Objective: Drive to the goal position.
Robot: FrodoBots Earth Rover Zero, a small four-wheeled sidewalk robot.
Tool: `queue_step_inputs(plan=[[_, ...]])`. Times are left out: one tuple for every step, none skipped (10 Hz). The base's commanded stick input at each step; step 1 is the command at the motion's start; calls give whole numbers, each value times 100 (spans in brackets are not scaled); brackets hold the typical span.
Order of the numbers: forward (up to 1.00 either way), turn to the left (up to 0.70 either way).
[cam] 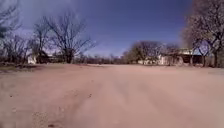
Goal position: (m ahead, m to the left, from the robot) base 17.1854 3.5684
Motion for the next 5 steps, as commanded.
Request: queue_step_inputs(plan=[[100,0],[100,0],[100,0],[100,0],[100,0]])
